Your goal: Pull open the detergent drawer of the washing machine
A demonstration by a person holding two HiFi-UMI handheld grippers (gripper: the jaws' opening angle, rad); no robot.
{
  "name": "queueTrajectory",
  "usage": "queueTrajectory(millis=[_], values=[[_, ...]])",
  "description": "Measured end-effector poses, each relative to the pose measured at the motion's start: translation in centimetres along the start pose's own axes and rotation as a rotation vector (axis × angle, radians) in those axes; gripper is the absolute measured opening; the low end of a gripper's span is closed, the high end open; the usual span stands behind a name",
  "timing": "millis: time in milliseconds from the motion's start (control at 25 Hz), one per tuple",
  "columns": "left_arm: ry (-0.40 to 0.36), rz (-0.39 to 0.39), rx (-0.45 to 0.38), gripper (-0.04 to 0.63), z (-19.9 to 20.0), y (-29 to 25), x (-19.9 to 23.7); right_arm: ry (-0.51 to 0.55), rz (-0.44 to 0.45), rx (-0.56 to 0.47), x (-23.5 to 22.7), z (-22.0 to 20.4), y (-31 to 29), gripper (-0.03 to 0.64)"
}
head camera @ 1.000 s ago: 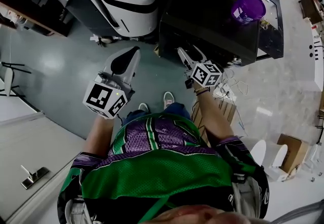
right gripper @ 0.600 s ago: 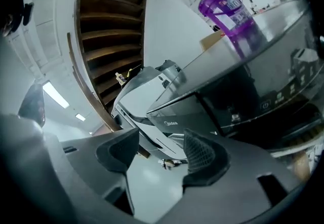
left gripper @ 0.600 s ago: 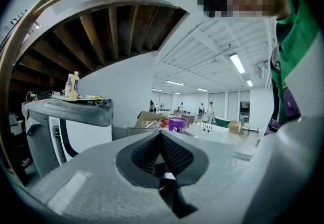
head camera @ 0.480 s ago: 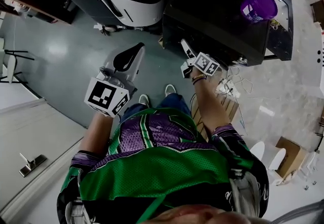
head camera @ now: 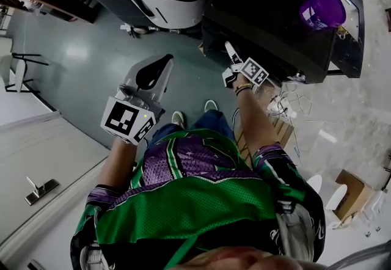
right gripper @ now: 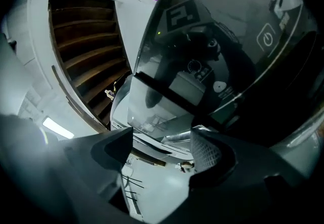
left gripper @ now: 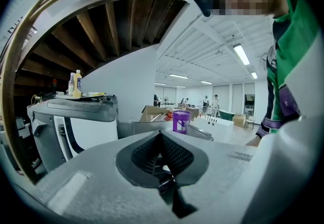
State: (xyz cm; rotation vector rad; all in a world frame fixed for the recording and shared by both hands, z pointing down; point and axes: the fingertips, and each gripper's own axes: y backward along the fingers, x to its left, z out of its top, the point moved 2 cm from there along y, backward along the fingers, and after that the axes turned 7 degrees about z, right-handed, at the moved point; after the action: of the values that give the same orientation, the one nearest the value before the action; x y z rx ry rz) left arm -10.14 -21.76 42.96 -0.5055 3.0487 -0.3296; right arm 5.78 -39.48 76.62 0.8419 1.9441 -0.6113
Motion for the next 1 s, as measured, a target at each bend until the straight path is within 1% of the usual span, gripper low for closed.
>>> queueTrajectory(millis=[200,440,800,1000], values=[[-0.004,0.009,0.009,0.017,-0.2,0.0,0.1,-0.082,0.058,-0.038,0.2,0.4,-0.9,0.389],[-0.002,0.009,0.017,0.017,-0.4,-0.2,0.0,-0.191,0.101,-0.112,0.3,1.3,-1.5,0.44],[0.001,0.004,0.021,0.017,-0.6,-0.1,-0.2,-0.359,0.111,-0.239,-0.1,2.5,-2.0,0.465],[0.007,0.007,0.026,0.017,-0.9,0.1,0.0,-0.368,0.103,-0.252,-0.2,2.5,-2.1,0.465]])
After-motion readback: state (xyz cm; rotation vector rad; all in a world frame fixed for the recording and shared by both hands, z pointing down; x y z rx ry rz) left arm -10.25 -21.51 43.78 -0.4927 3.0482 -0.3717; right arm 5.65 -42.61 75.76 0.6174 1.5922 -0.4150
